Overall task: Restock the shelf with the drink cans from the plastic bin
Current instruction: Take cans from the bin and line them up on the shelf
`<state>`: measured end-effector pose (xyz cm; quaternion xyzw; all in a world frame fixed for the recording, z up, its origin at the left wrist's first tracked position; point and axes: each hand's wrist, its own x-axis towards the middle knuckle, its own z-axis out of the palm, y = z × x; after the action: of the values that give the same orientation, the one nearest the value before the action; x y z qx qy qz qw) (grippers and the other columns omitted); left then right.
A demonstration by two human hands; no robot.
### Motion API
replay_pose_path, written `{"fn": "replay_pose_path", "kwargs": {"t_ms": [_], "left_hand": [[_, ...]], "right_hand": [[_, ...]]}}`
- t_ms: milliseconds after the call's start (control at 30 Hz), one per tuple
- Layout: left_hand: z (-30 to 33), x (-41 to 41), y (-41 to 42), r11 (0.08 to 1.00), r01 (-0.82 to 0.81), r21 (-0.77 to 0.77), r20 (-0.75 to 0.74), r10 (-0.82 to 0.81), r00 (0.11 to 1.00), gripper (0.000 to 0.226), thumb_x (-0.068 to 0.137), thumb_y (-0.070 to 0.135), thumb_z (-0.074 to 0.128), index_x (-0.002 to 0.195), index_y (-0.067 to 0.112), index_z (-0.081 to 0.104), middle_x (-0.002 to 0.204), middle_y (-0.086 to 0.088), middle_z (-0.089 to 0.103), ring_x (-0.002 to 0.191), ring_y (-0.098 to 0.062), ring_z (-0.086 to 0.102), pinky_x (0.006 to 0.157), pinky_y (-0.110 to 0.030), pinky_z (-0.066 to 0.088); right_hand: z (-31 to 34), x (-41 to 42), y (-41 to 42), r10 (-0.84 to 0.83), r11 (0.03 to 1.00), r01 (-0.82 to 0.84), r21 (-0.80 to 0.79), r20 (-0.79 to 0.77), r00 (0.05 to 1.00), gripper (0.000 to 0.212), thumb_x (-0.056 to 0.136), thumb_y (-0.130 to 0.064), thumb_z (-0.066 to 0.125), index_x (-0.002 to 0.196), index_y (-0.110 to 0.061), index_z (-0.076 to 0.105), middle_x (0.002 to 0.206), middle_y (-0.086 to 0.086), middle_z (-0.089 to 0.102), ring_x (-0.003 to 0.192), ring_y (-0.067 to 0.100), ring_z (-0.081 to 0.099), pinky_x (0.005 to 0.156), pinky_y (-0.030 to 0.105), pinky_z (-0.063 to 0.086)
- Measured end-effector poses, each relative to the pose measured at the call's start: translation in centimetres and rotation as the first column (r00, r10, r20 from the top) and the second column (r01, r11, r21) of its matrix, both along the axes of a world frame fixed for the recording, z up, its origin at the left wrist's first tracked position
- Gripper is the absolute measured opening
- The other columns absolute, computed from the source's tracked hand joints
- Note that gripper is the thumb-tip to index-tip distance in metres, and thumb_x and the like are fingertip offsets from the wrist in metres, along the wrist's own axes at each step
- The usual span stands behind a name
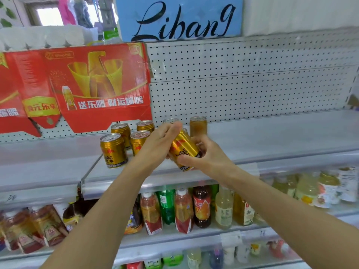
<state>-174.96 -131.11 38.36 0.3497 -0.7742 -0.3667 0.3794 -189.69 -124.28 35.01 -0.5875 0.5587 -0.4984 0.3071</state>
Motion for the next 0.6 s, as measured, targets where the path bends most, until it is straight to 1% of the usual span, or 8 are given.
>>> {"fn": "replay_pose_path", "kwargs": {"t_ms": [67,133,200,267,333,400,500,600], "left_hand": [[0.0,-0.7,-0.2,0.999,0.016,-0.031,0.011,-0.015,1.0,0.049,0.09,0.065,0.039,0.11,0.024,0.057,0.083,0.01,0.059,0.065,0.002,0.057,0.058,-0.017,0.045],[-0.2,-1.2,-0.4,0.998,0.042,-0.051,0.008,-0.041,0.999,0.054,0.085,0.068,0.039,0.116,0.028,0.057,0.092,0.011,0.06,0.076,0.0,0.059,0.064,-0.019,0.044],[-0.3,-1.5,-0.6,0.996,0.025,-0.088,-0.014,-0.027,1.0,0.055,0.089,0.065,0.037,0.122,0.026,0.056,0.101,0.01,0.062,0.089,-0.006,0.06,0.072,-0.023,0.045],[-0.4,-1.5,-1.2,0.983,-0.049,-0.175,-0.009,0.048,0.999,0.045,0.098,0.051,0.04,0.129,0.023,0.053,0.112,0.008,0.061,0.102,-0.007,0.058,0.081,-0.024,0.047],[-0.5,-1.4,-2.0,0.949,-0.118,-0.291,0.061,0.141,0.988,0.039,0.1,0.035,0.047,0.136,0.022,0.05,0.125,0.006,0.057,0.114,-0.008,0.053,0.094,-0.025,0.043],[-0.9,-1.4,-2.8,0.899,-0.129,-0.418,0.174,0.219,0.96,0.042,0.097,0.027,0.054,0.138,0.02,0.049,0.137,0.002,0.053,0.126,-0.013,0.046,0.102,-0.026,0.034],[-2.0,-1.7,-4.0,0.852,-0.086,-0.517,0.319,0.285,0.904,0.05,0.092,0.026,0.062,0.14,0.019,0.048,0.144,-0.002,0.048,0.133,-0.018,0.04,0.106,-0.03,0.033],[-2.7,-2.1,-4.9,0.832,-0.065,-0.551,0.382,0.321,0.867,0.054,0.09,0.027,0.065,0.141,0.021,0.048,0.142,-0.001,0.049,0.13,-0.019,0.042,0.105,-0.036,0.04]], "right_hand": [[0.0,-0.3,-0.1,0.01,1.0,-0.009,0.011,-0.067,0.998,0.064,0.071,-0.035,0.083,0.124,-0.025,0.048,0.109,-0.002,0.063,0.09,0.008,0.065,0.076,0.021,0.053],[0.2,-0.6,-0.5,0.002,1.0,0.0,0.021,-0.12,0.993,0.059,0.07,-0.035,0.083,0.119,-0.024,0.052,0.104,-0.002,0.066,0.089,0.009,0.067,0.08,0.026,0.055],[0.4,-1.4,-0.8,-0.043,0.999,0.044,0.01,-0.099,0.994,0.054,0.068,-0.035,0.083,0.114,-0.024,0.056,0.1,-0.003,0.067,0.088,0.009,0.066,0.078,0.025,0.054],[0.4,-2.6,-1.2,-0.126,0.992,0.126,0.004,-0.022,0.992,0.052,0.068,-0.032,0.083,0.112,-0.024,0.056,0.1,-0.004,0.066,0.088,0.008,0.064,0.074,0.022,0.049],[0.4,-4.1,-1.9,-0.202,0.979,0.201,0.029,0.03,0.979,0.051,0.069,-0.028,0.084,0.111,-0.022,0.055,0.101,-0.003,0.065,0.089,0.008,0.063,0.07,0.02,0.046],[0.2,-5.3,-2.7,-0.246,0.968,0.243,0.063,0.034,0.969,0.053,0.069,-0.027,0.085,0.111,-0.022,0.054,0.106,-0.001,0.065,0.09,0.008,0.062,0.069,0.019,0.045],[-0.4,-6.6,-4.1,-0.279,0.954,0.276,0.116,0.008,0.96,0.063,0.068,-0.025,0.086,0.12,-0.018,0.052,0.113,0.002,0.063,0.096,0.014,0.061,0.071,0.02,0.044],[-0.7,-7.3,-5.4,-0.271,0.948,0.273,0.162,-0.036,0.962,0.07,0.067,-0.026,0.086,0.127,-0.017,0.05,0.115,0.002,0.062,0.101,0.018,0.059,0.081,0.027,0.043]]}}
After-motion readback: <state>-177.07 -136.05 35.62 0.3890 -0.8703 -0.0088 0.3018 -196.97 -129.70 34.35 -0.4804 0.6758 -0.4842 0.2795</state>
